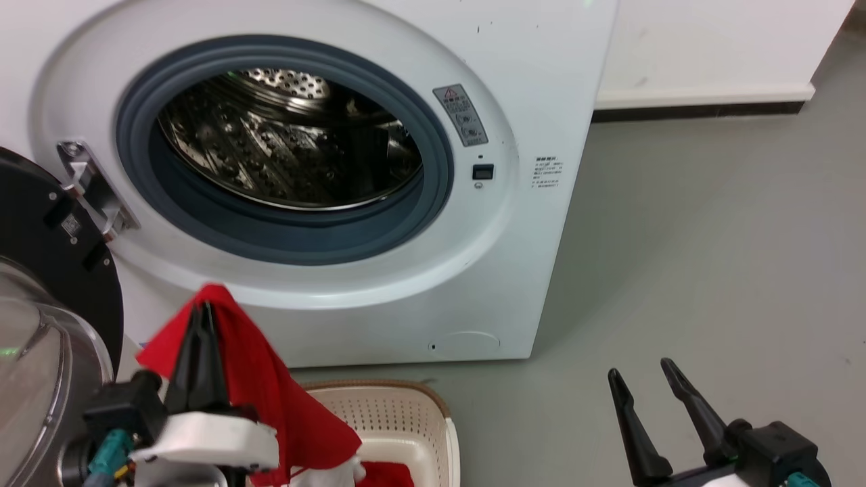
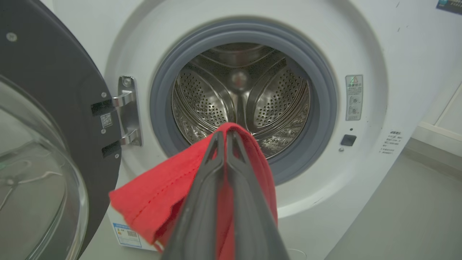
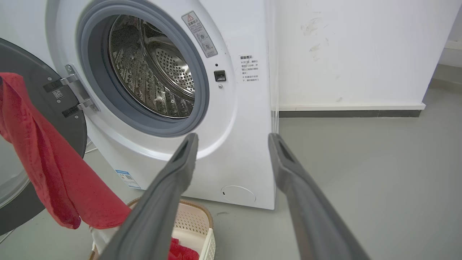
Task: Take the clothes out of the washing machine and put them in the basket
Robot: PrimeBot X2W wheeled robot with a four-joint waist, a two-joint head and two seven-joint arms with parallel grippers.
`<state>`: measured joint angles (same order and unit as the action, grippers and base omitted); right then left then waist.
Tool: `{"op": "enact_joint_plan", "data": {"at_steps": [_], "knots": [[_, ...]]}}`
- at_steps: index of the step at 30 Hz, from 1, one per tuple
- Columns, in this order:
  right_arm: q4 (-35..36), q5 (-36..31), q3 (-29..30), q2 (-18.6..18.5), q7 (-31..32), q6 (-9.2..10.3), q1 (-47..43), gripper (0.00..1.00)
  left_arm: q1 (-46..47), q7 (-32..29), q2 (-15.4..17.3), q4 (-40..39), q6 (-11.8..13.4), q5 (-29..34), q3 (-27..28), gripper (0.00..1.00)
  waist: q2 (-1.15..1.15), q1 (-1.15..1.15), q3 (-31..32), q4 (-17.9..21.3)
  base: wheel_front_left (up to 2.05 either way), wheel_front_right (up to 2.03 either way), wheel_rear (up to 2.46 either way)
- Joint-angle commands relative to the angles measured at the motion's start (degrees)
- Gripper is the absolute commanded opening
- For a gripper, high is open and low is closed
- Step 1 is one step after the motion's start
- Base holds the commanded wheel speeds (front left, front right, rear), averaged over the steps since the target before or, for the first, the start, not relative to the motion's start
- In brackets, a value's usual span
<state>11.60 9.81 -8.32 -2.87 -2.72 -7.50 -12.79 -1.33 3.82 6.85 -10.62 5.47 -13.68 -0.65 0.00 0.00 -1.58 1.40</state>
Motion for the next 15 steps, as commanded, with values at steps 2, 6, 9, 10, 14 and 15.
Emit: {"op": "enact_joint_plan", "data": {"at_steps": [2, 6, 9, 10, 14, 15], "knots": [[0.4, -0.2, -0.4, 0.0, -0.1, 0.02, 1.8, 1.0, -2.5, 2.1, -0.9, 4.4, 0.1, -1.5, 0.0, 0.0, 0.0, 0.0, -3.3, -0.3, 0.0, 0.0, 0.0], [0.9, -0.6, -0.8, 0.0, -0.3, 0.02, 3.4, 1.0, -3.4, 6.1, -1.9, 13.2, -0.4, -3.1, -0.4, 0.0, 0.0, 0.0, -7.6, -0.2, 0.0, 0.0, 0.0], [0.6, -0.8, -1.2, 0.0, -0.7, 0.02, 5.0, 1.0, -1.4, 8.7, -2.5, 21.5, -0.8, -4.3, -0.3, 0.0, 0.0, 0.0, -10.7, 0.1, 0.0, 0.0, 0.0], [0.6, -0.8, -1.3, 0.0, -0.8, 0.02, 5.6, 1.0, -0.4, 9.3, -2.7, 24.1, -0.9, -4.6, -0.3, 0.0, 0.0, 0.0, -12.0, 0.2, 0.0, 0.0, 0.0], [1.0, -1.2, -2.1, 0.0, -0.9, 0.02, 8.1, 1.0, 4.3, 10.9, -3.0, 34.5, -1.4, -5.2, -0.3, 0.0, 0.0, 0.0, -17.6, 1.4, 0.0, 0.0, 0.0], [0.9, -1.2, -2.1, 0.0, -1.0, 0.02, 8.6, 1.0, 5.7, 11.1, -3.1, 37.2, -1.5, -5.4, -0.1, 0.0, 0.0, 0.0, -18.8, 1.7, 0.0, 0.0, 0.0]]}}
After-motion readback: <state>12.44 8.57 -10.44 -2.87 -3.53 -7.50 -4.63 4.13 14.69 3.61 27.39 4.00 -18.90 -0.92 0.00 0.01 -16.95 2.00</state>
